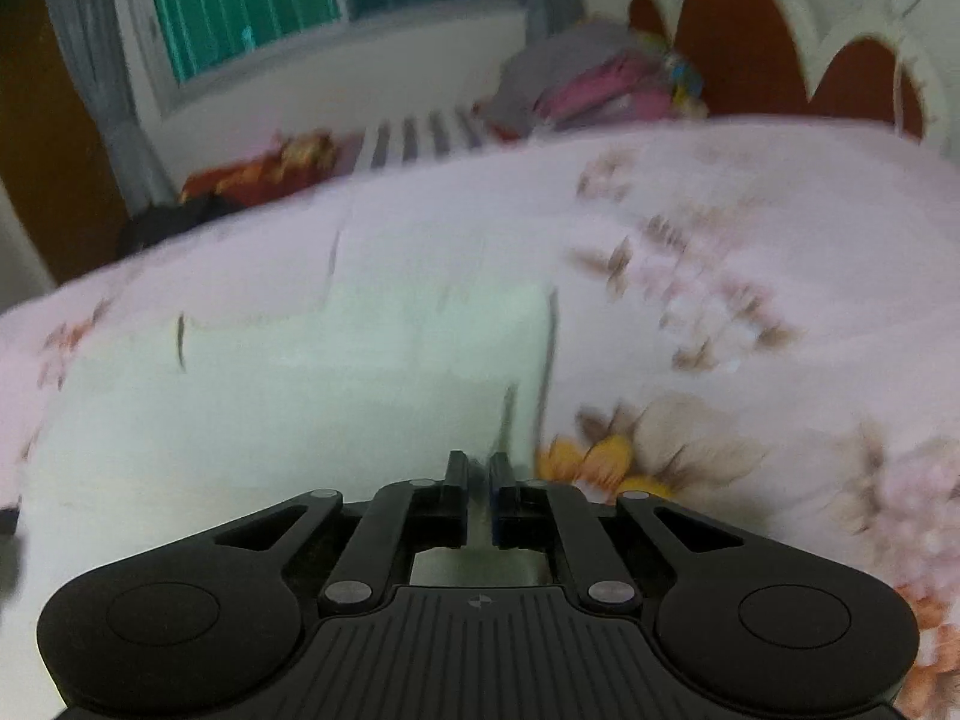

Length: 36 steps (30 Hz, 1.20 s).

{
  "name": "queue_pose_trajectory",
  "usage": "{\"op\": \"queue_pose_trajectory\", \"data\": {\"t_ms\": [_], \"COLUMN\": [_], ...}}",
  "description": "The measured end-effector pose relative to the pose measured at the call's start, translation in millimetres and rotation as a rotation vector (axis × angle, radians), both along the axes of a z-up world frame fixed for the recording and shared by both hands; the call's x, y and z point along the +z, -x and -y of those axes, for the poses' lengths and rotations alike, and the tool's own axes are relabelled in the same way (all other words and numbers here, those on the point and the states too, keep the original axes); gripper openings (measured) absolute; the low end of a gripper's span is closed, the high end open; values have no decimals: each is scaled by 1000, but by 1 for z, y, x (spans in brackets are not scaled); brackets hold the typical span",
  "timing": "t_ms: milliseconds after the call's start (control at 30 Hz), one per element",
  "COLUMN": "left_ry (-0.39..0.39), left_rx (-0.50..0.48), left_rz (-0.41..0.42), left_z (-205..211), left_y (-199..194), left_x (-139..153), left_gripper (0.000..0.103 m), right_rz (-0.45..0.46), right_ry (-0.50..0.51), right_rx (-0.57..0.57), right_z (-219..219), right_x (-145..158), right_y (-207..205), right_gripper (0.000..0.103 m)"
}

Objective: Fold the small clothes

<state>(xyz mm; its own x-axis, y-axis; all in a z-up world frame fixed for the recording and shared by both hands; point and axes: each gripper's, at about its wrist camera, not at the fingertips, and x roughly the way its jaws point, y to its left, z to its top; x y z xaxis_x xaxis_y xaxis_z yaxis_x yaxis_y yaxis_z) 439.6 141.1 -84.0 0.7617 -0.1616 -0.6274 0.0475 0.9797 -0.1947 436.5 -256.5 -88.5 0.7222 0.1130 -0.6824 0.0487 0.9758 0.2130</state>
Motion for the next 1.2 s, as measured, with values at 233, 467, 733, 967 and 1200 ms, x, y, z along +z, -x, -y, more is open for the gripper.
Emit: {"op": "queue_pose_trajectory", "data": {"t_ms": [233, 467, 733, 967, 1200], "left_ry": [-68, 9, -107, -110, -146], "left_rx": [-141, -124, -154, -155, -204], "left_rz": [-70, -4, -78, 16, -8], "left_z": [67, 45, 45, 75, 132], "left_y": [-50, -64, -152, -126, -130], "left_x": [-21, -10, -32, 3, -5], "left_gripper": [37, 64, 64, 75, 75], "right_rz": [-15, 1, -26, 14, -10], "right_ry": [-47, -116, -40, -30, -24], "right_rx": [130, -10, 81, 19, 203], "right_z": [-47, -6, -37, -37, -117], "right_x": [-10, -12, -22, -15, -24], "right_y": [-20, -29, -84, -81, -92], "right_gripper": [6, 7, 42, 42, 42]}}
